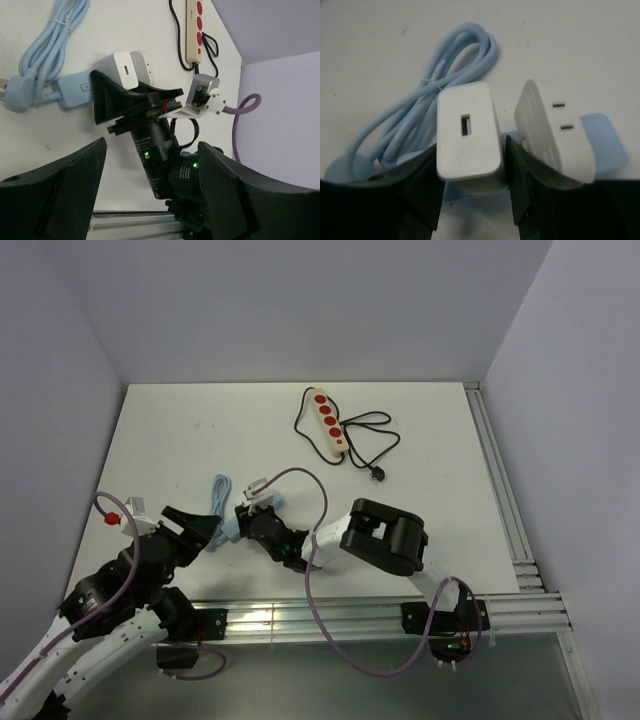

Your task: Insert the plug

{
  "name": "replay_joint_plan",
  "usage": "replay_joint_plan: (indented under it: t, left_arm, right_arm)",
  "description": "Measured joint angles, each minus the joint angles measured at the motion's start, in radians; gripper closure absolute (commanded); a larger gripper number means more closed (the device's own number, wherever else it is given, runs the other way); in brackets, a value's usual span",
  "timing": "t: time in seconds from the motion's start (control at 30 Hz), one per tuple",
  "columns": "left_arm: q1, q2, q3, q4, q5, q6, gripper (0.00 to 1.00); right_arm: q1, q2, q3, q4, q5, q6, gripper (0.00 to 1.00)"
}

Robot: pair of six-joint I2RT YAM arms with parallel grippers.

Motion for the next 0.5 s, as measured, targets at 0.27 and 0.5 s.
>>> replay_joint_plan:
  t: [0.27,0.5]
  left_arm:
    - [0.0,-0.004,0.008,0.0,0.0,0.001,0.2]
    - [0.0,-0.005,0.008,0.001,0.0,0.001,0.2]
  right_arm:
    - [0.041,-0.039,0.037,-0.211,0.024,-0.053,0.32]
    - [0.047,-0.114,0.009,-0.34,-0.007,-0.061,0.32]
